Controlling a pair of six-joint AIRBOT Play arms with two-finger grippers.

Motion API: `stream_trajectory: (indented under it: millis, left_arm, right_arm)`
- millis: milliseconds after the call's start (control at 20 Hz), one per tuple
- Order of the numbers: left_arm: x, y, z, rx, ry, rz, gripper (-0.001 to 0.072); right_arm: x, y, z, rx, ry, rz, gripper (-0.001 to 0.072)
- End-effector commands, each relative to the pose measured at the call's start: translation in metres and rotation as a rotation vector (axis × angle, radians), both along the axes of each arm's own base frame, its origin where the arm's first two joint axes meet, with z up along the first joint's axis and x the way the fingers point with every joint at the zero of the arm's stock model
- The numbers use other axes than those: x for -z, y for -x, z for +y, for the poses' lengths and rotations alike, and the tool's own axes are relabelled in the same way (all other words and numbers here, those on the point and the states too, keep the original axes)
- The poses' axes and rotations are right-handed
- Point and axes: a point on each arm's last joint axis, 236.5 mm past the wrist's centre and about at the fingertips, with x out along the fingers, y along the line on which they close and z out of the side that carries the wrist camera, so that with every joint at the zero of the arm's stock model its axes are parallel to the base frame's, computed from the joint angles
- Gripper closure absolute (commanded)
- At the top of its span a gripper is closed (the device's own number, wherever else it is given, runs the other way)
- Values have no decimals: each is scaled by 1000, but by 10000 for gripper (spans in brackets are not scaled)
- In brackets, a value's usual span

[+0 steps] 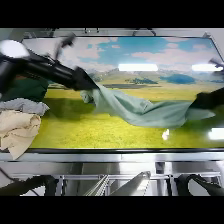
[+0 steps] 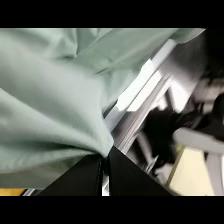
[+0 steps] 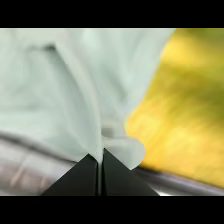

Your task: Fold the shirts.

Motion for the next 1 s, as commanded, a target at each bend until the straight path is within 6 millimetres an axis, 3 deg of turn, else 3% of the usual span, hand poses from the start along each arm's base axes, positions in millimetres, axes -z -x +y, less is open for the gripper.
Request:
stream_trajectory:
  millis: [0, 150, 350, 450, 500, 600, 700, 800, 950]
  left_arm:
    - [-125, 20, 32, -80, 224, -243, 685]
    - [-203, 61, 43, -79, 357, -465, 685]
    - [-283, 126, 56, -126, 356, -818, 685]
    - [-306, 132, 70, -244, 293, -954, 684]
    - [-306, 126, 80, -307, 253, -975, 684]
    - [-289, 105, 99, -383, 233, -898, 683]
    - [-247, 68, 118, -415, 245, -736, 683]
    - [-182, 20, 140, -452, 254, -514, 684]
    - [-66, -39, 149, -451, 218, -233, 685]
  right_arm:
    - [-155, -25, -21, 175, 71, -546, 694]
    - [-245, 8, 10, 180, 0, -876, 694]
    - [-344, 87, 25, 203, 71, -1288, 693]
    - [-374, 110, 27, 208, 108, -1427, 693]
    - [-375, 108, 26, 210, 102, -1432, 693]
    - [-349, 75, 26, 187, 49, -1311, 693]
    - [-292, 19, 19, 166, -11, -1085, 693]
    - [-205, -35, 5, 186, -76, -794, 693]
    - [-65, -77, 2, 198, -187, -378, 693]
